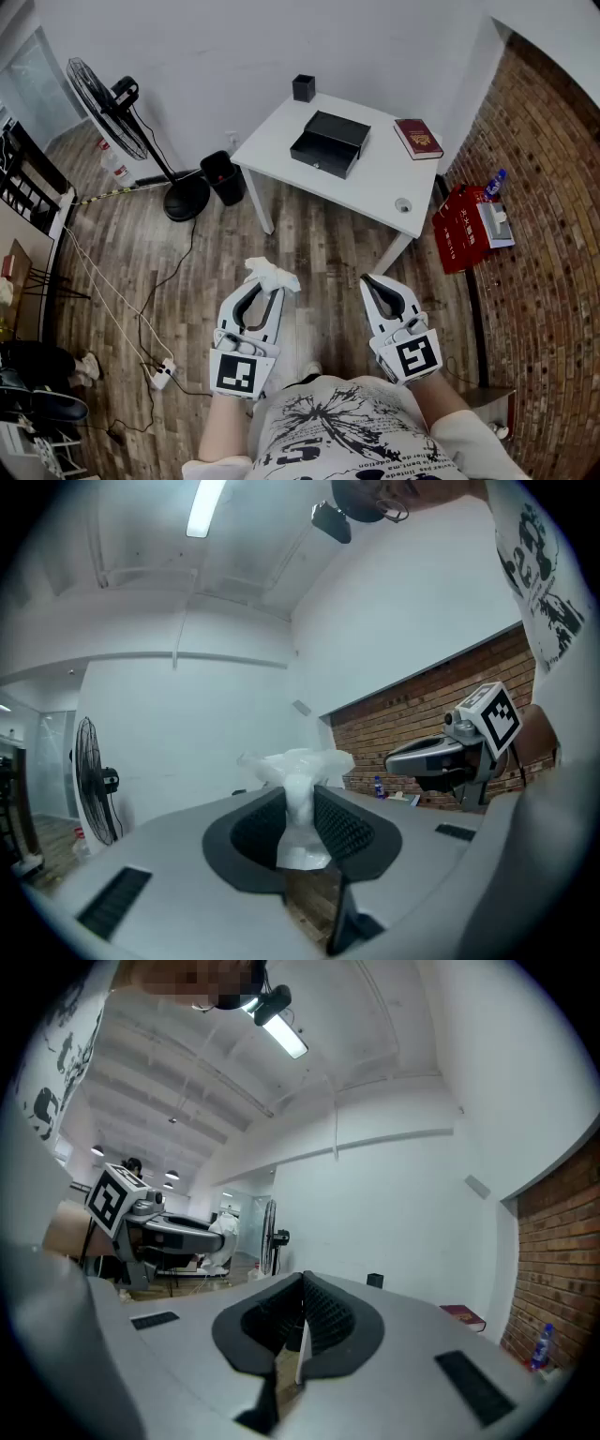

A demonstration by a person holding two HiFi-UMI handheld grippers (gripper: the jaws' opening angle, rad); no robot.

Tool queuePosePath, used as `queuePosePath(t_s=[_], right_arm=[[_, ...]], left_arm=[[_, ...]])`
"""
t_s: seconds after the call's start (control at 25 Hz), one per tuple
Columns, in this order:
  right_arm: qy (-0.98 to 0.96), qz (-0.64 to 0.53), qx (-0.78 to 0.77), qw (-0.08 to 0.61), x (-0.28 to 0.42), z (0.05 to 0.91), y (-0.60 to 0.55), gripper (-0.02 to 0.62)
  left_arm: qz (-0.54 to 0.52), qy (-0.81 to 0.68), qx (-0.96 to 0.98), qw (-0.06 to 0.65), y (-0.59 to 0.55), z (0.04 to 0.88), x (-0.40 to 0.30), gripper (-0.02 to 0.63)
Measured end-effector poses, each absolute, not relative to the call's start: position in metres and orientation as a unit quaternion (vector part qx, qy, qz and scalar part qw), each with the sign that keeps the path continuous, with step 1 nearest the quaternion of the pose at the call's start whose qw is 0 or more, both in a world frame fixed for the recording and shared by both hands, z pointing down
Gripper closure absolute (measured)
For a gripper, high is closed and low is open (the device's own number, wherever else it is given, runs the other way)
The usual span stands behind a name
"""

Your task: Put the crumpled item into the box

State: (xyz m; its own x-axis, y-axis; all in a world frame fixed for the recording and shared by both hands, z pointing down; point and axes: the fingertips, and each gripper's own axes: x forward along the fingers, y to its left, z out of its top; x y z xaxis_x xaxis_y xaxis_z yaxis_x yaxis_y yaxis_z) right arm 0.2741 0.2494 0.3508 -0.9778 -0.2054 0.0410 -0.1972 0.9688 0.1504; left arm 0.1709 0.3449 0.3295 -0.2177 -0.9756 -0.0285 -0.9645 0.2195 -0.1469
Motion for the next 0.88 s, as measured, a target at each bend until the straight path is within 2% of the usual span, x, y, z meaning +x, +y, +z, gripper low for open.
queuePosePath(t_s=[0.44, 0.88], right_arm=[[-0.992, -0.06, 0.109, 0.03, 0.254, 0.355, 0.228, 0.581], [-0.99, -0.042, 0.128, 0.048, 0.188, 0.373, 0.204, 0.58]], left_arm=[[-0.037, 0.774, -0.63, 0.05, 0.323, 0.335, 0.146, 0.503], [-0.035, 0.764, -0.644, 0.036, 0.303, 0.351, 0.077, 0.503]])
